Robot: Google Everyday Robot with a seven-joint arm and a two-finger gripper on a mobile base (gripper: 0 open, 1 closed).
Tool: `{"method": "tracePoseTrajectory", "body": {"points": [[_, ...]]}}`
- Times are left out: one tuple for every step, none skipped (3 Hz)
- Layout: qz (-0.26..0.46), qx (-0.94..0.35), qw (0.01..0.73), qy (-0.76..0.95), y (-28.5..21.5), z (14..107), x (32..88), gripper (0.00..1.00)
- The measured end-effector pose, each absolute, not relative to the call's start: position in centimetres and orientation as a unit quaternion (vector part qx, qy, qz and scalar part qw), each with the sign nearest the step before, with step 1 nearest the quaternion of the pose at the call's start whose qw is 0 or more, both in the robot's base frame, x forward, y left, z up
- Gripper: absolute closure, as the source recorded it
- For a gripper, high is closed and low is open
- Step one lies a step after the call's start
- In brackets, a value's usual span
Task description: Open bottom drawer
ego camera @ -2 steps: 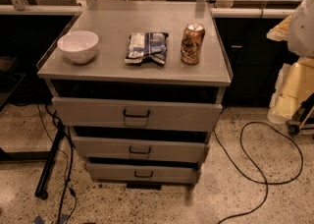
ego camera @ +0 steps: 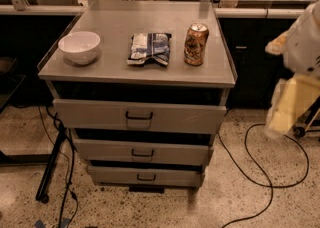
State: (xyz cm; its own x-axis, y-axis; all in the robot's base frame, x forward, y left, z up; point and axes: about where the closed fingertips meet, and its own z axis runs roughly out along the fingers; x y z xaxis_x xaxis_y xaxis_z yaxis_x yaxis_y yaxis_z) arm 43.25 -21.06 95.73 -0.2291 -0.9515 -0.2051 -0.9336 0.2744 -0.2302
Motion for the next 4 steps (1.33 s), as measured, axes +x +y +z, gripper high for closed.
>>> {"method": "tracePoseTrajectory", "body": {"points": [[-0.018,-0.596,0.145,0.790,-19.1,90.6,42.0,0.00],[0.009,-0.589,0.128,0.798,-16.6,84.7,41.5,0.00],[0.009,-0.589,0.128,0.798,-16.6,84.7,41.5,0.00],[0.008,-0.591,0.133,0.796,-15.9,82.4,41.7,0.00]]}}
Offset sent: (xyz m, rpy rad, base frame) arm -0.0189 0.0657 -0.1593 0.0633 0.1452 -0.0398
